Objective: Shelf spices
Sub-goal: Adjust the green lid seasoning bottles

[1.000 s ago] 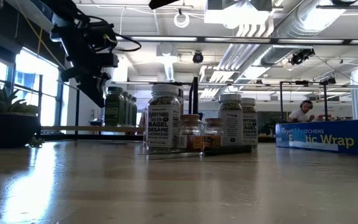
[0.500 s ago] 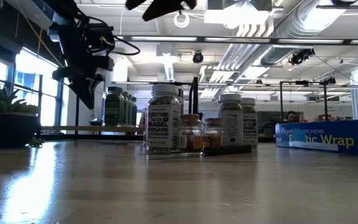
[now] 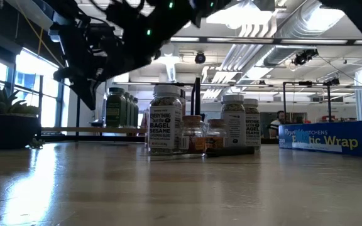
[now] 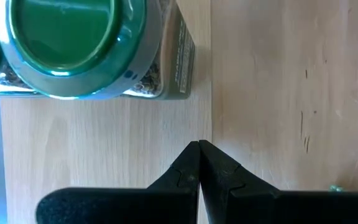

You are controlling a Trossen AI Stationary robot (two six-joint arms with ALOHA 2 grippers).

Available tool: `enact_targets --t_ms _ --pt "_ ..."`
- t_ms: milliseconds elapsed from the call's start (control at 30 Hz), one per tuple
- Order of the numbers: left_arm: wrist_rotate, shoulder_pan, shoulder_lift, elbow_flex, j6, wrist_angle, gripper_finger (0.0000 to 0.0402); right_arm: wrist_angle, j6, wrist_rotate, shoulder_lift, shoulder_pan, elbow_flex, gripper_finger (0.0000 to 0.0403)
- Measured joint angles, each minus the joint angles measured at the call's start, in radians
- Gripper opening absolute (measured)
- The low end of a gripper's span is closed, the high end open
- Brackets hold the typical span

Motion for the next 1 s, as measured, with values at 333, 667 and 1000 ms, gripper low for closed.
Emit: enact_targets --t_ms 333,667,1000 --pt "0.008 0.000 0.000 0.000 -0.001 0.025 0.0000 0.127 -0.025 -0.095 0.083 -0.106 0.000 0.0104" --pt "0.009 0.000 0.000 0.000 -0.001 0.046 0.0000 0.192 -0.030 -0.182 0.085 -0.161 0.000 0.0005" --pt "0.018 0.000 0.000 0.001 -0.002 0.059 0.0000 0.217 -0.030 -0.178 0.085 -0.203 0.000 0.0001"
